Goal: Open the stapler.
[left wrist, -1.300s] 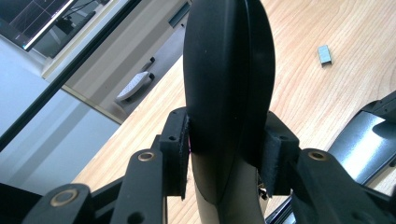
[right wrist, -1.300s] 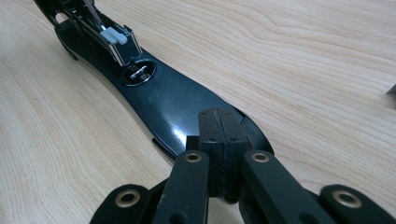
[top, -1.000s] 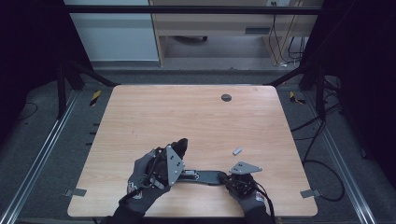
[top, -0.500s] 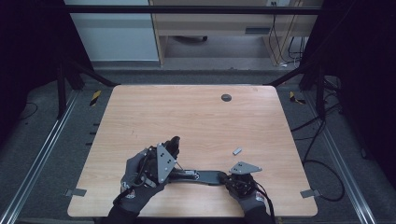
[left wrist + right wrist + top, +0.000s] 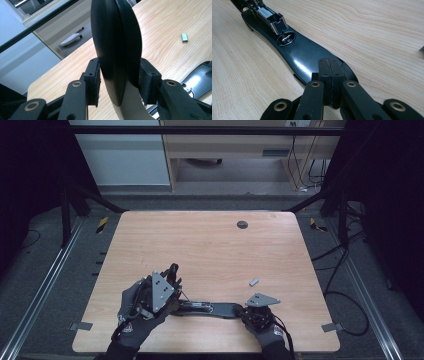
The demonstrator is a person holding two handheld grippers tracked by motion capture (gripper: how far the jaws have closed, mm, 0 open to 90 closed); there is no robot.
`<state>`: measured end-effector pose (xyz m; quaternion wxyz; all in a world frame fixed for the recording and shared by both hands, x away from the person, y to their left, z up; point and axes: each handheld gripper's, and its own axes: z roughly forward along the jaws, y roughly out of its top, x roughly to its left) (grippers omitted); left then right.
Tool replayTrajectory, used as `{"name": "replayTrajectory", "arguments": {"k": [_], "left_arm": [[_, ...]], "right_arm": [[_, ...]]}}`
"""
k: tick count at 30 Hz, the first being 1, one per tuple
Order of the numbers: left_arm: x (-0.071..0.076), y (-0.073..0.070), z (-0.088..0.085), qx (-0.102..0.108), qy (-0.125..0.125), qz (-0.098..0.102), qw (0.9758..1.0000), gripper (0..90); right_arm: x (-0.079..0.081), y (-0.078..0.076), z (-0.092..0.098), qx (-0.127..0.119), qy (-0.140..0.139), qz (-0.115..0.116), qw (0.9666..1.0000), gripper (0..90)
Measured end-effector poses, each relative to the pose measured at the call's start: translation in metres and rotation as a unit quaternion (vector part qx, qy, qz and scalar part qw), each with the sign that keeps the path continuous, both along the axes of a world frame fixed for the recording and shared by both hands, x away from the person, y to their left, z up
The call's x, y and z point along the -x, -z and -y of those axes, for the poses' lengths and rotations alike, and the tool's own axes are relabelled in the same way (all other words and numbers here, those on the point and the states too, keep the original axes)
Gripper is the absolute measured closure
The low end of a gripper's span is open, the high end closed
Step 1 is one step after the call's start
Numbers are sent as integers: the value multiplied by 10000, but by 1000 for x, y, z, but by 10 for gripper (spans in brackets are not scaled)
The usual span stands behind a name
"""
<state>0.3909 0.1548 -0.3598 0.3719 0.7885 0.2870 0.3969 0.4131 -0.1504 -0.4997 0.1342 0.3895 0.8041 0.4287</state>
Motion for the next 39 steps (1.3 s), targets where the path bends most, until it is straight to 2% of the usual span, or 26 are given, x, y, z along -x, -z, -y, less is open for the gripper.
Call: {"name": "replayTrajectory", "arguments": {"k": [15, 24, 39], "left_arm": [[1, 0, -13, 151, -48, -44, 9999, 566], [1, 0, -20, 161, -96, -23, 9998, 557], [0, 1, -35, 348, -156, -93, 9992, 546]], "right_arm": [[0, 0, -1, -19, -1, -7, 10000, 900], [0, 0, -1, -18, -6, -13, 10000, 900], [0, 0, -1, -24, -14, -8, 10000, 900]]}}
